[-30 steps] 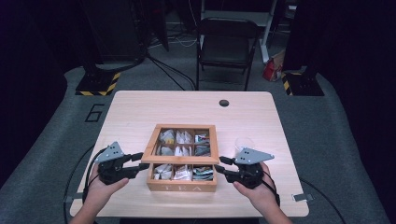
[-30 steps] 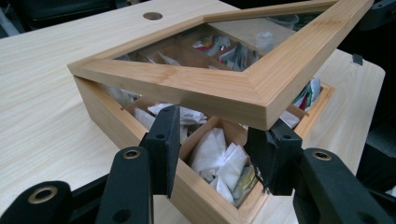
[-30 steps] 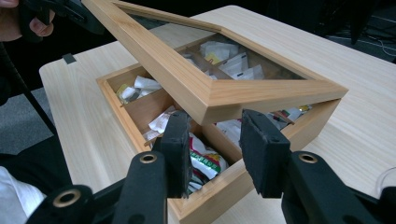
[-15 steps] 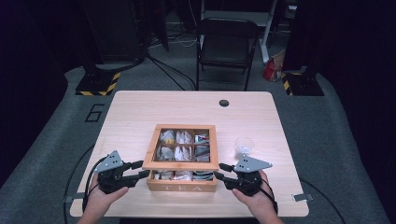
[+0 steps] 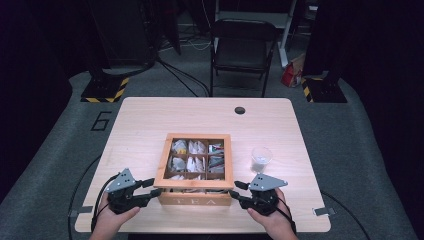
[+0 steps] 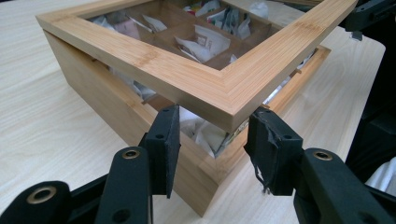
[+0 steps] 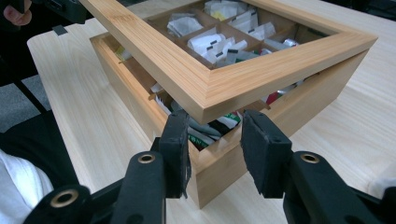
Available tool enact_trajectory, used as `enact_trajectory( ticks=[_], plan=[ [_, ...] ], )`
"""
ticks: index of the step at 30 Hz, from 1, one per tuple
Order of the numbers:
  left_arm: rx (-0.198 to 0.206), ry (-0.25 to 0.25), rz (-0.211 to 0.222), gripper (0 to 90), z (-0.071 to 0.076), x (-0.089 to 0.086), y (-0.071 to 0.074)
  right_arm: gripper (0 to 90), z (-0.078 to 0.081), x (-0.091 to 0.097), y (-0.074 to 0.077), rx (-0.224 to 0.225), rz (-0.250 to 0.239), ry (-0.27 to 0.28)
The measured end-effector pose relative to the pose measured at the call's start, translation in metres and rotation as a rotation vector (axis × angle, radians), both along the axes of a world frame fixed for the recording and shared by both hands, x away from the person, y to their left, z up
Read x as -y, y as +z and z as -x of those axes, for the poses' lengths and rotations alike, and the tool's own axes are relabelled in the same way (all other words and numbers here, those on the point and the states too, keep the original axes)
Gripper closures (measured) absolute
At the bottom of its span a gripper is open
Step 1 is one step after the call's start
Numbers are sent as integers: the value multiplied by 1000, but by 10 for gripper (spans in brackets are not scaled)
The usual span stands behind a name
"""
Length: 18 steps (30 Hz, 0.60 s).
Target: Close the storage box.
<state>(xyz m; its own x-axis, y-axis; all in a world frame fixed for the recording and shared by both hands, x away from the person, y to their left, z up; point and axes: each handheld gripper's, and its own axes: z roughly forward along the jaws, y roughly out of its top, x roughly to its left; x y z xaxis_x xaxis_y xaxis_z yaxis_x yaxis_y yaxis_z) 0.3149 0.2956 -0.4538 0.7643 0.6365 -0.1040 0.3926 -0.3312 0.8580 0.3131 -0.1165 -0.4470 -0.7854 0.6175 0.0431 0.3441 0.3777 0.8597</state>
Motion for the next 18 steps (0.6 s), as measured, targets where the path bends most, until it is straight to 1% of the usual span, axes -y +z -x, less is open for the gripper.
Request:
enact_trajectory(
  ticks=[1,3,4,5,6,7,8,9,11,13,14,15,16,17,18],
  plan=[
    [5,1,-4,542,0,0,-1,616,0,0,-1,-3,1,2],
    [-8,0,0,543,1,0,-2,616,1,-1,-3,-10,6,-2],
    [-4,4,2,542,1,1,-4,616,1,-1,-4,-9,7,3],
    [-10,-2,-4,542,1,0,-4,615,1,0,-4,-15,5,4],
    [-29,-7,-4,542,1,1,-4,614,2,0,-4,-16,5,7],
    [-20,-5,-27,543,1,2,-6,614,2,0,-4,-14,-2,6],
    [-35,-15,-53,542,1,4,-7,614,2,1,-4,-11,-8,7],
    [-33,-14,-76,542,1,5,-9,616,3,1,-2,-12,-18,2],
    [-51,-24,-94,539,2,6,-13,616,1,3,-2,-17,-27,-6],
    [-70,-26,-84,540,2,5,-16,616,-1,5,-2,-25,-34,-9],
    [-63,-12,-79,540,3,4,-17,616,-1,5,-3,-30,-30,-16],
    [-58,-10,-75,539,3,3,-17,616,-1,5,-4,-31,-32,-14],
    [-50,-4,-45,539,3,1,-16,616,-1,5,-4,-29,-34,-10],
    [-47,-5,-25,540,4,0,-15,616,-1,5,-4,-31,-33,-9],
    [-45,-8,-23,541,3,-2,-13,614,-1,5,-4,-33,-31,-9]
  ],
)
